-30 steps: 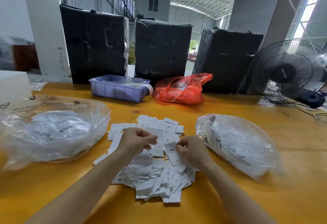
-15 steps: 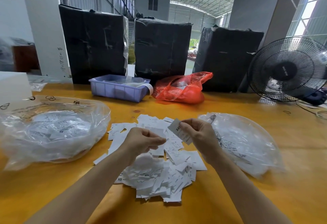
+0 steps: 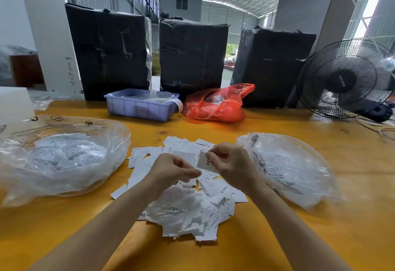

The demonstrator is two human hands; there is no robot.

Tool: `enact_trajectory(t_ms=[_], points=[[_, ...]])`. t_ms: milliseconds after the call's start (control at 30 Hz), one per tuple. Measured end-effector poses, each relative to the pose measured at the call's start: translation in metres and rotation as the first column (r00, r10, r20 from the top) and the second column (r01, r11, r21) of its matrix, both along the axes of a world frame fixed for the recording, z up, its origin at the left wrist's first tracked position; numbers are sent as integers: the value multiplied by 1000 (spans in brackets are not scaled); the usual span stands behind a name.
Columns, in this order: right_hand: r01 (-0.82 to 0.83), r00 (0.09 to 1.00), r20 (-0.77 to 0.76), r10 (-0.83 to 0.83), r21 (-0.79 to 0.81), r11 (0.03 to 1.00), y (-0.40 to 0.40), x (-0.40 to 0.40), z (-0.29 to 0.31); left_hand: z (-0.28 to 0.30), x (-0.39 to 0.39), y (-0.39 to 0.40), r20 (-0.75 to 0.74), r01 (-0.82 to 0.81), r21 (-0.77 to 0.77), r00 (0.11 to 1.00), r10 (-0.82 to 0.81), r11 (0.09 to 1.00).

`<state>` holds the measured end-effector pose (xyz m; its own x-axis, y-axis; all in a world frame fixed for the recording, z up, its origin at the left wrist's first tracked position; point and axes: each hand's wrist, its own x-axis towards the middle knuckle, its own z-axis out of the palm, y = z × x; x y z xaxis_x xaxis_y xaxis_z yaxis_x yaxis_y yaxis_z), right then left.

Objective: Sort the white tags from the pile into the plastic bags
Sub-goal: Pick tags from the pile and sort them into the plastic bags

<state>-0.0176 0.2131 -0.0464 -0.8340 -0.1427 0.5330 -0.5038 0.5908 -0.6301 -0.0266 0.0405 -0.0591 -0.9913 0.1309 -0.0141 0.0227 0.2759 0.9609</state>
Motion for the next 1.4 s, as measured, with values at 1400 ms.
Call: enact_trajectory(t_ms=[1400], points=[[-68,995,71,65,44,997,4,-2,2,3,1,-3,36,107,-90,994,-104,990]])
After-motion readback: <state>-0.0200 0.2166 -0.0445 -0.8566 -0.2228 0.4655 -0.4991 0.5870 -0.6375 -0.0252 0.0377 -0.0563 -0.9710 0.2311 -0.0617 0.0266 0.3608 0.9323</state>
